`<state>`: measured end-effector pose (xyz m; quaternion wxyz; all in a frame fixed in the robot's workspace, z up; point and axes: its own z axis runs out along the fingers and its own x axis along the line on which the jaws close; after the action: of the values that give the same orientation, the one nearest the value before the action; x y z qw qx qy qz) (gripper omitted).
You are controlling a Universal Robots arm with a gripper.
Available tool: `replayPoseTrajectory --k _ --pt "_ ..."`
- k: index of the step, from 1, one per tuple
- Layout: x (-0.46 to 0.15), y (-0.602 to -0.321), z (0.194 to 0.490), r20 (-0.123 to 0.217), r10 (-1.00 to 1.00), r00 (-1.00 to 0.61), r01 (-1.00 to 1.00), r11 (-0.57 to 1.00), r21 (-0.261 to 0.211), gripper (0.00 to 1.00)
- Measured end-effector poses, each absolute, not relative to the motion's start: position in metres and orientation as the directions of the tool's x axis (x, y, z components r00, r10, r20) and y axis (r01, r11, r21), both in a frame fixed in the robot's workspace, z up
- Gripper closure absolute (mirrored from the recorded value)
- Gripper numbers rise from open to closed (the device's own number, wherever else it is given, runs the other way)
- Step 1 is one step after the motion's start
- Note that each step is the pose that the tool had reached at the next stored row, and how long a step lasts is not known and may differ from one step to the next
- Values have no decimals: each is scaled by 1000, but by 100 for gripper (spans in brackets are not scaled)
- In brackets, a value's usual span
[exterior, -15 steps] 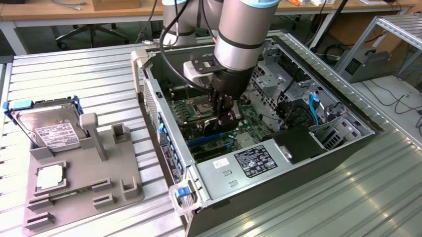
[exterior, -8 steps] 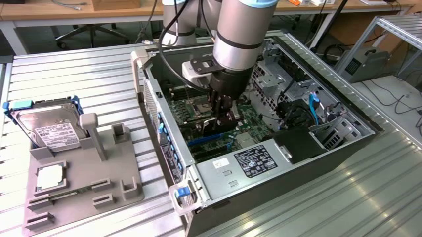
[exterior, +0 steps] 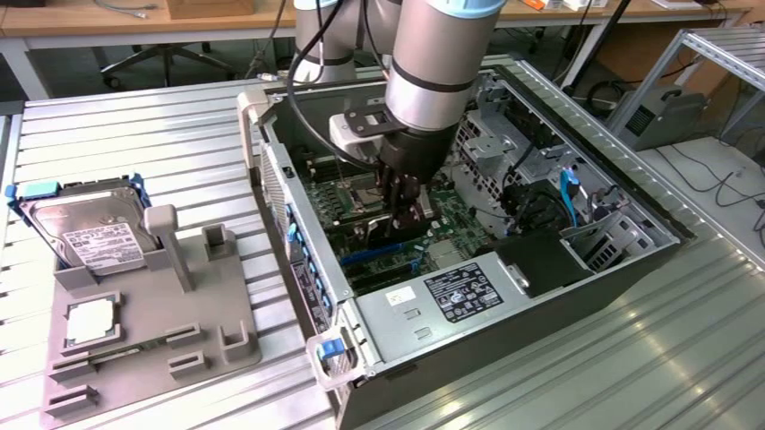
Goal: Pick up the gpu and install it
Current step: 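Insert the gpu into the slot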
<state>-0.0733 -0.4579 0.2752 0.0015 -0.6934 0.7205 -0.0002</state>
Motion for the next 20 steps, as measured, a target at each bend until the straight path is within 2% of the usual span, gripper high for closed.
replayPoseTrajectory --k 20 --pt "-75 -458 272 -2 -999 -36 -999 36 -2 73"
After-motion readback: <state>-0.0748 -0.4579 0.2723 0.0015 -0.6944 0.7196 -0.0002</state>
